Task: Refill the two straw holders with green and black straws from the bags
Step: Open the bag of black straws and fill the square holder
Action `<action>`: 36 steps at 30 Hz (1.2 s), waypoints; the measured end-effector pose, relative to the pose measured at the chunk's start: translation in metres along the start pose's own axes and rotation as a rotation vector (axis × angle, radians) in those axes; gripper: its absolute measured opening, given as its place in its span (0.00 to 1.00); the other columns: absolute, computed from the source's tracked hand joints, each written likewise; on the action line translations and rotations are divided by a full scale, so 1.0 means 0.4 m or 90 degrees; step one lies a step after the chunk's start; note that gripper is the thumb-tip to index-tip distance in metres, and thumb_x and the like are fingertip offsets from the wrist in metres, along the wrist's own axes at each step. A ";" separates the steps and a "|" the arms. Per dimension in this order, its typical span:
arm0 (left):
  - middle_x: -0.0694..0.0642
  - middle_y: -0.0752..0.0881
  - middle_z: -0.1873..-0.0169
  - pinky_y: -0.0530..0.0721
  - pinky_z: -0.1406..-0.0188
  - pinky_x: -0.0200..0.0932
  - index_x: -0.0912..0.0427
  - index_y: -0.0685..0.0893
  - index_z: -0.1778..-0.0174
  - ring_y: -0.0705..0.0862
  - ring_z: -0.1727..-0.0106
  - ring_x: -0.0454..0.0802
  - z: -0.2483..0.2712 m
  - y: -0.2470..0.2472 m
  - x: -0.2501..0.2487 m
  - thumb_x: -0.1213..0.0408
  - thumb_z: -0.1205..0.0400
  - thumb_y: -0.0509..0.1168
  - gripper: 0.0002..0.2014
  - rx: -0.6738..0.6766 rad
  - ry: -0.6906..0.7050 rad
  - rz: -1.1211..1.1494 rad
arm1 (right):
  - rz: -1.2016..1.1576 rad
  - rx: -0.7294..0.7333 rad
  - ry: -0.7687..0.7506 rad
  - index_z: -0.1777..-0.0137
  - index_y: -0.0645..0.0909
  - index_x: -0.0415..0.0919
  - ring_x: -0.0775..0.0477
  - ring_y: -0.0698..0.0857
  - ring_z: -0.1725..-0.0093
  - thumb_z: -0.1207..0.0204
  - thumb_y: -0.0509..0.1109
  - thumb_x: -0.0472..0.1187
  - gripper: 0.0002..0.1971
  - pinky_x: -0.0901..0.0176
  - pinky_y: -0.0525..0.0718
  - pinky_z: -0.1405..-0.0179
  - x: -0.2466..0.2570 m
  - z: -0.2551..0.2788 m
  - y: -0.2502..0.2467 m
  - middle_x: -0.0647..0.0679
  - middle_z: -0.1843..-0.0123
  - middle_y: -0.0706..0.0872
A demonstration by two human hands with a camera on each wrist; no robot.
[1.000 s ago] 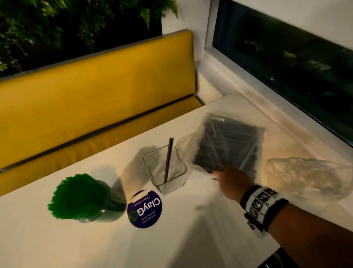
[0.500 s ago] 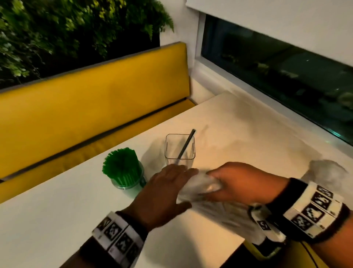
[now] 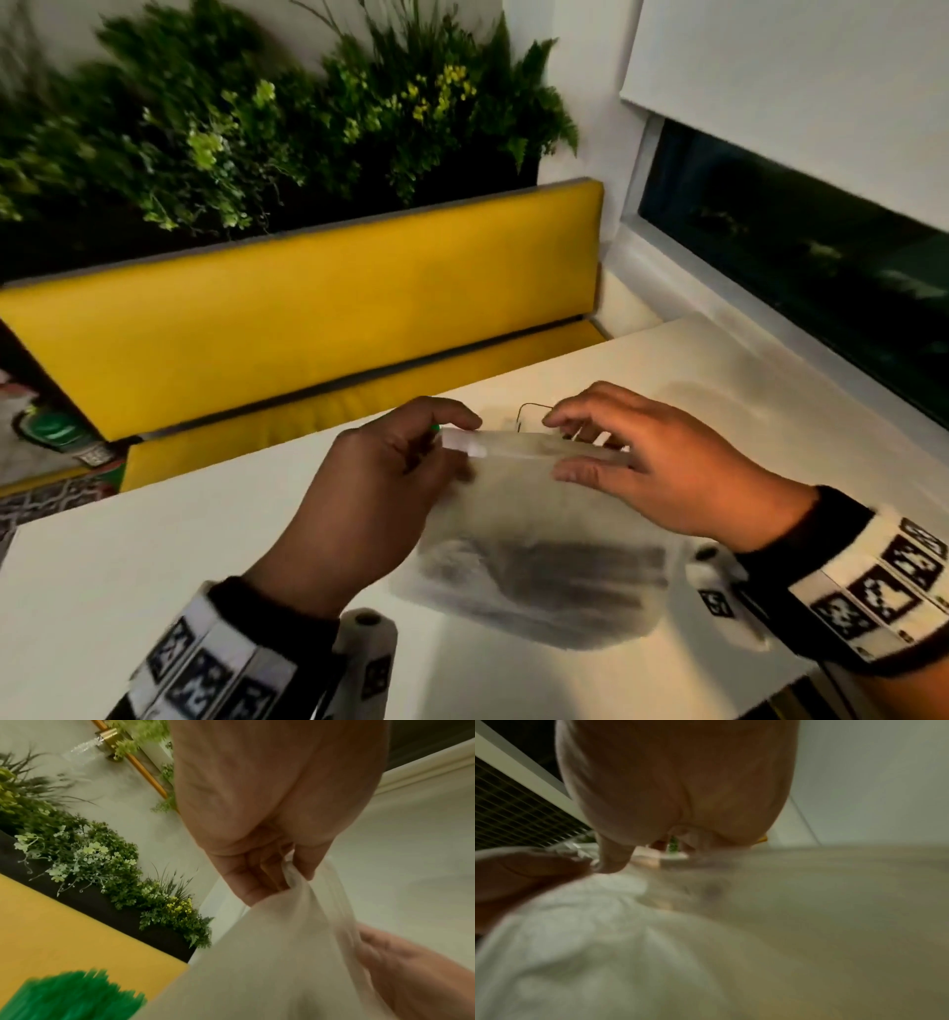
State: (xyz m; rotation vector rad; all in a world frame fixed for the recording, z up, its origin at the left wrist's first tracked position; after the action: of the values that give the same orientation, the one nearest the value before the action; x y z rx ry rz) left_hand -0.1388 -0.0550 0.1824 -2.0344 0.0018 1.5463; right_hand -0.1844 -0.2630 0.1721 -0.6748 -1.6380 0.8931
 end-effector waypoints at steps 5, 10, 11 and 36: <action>0.44 0.90 0.66 0.86 0.63 0.47 0.43 0.87 0.52 0.89 0.64 0.44 0.012 -0.001 -0.028 0.57 0.16 0.68 0.04 -0.072 0.045 -0.063 | -0.055 -0.037 -0.113 0.40 0.81 0.59 0.61 0.84 0.49 0.19 0.63 0.61 0.14 0.54 0.83 0.53 0.105 -0.067 0.004 0.64 0.47 0.87; 0.37 0.89 0.62 0.81 0.64 0.29 0.41 0.86 0.52 0.88 0.60 0.35 0.026 -0.035 -0.055 0.50 0.18 0.66 0.04 -0.138 0.096 -0.121 | -0.032 -0.064 -0.142 0.46 0.83 0.57 0.56 0.83 0.56 0.20 0.61 0.60 0.13 0.49 0.82 0.61 0.144 -0.100 -0.005 0.60 0.55 0.85; 0.35 0.89 0.63 0.78 0.64 0.26 0.41 0.86 0.52 0.87 0.60 0.33 0.026 -0.037 -0.059 0.52 0.17 0.65 0.04 -0.137 0.100 -0.140 | -0.035 -0.067 -0.146 0.48 0.83 0.56 0.55 0.82 0.57 0.21 0.64 0.60 0.13 0.49 0.82 0.62 0.154 -0.105 -0.007 0.60 0.56 0.85; 0.54 0.90 0.55 0.90 0.46 0.60 0.51 0.89 0.54 0.89 0.48 0.57 0.019 -0.201 0.103 0.61 0.11 0.60 0.12 -0.179 -0.057 0.047 | 0.122 0.025 0.043 0.67 0.75 0.50 0.53 0.82 0.63 0.32 0.67 0.54 0.10 0.47 0.83 0.62 -0.062 0.044 -0.104 0.58 0.65 0.84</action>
State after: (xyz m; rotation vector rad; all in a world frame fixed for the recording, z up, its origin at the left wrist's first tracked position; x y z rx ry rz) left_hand -0.1049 0.0291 0.1804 -2.1967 -0.1858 1.7667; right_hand -0.1948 -0.3099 0.1912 -0.8364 -1.5101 1.0261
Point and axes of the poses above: each hand's wrist, its own z-axis away from the middle knuckle, its own y-axis out of the palm, x = y × z, the point moved 7 cm from there along -z, towards the middle knuckle
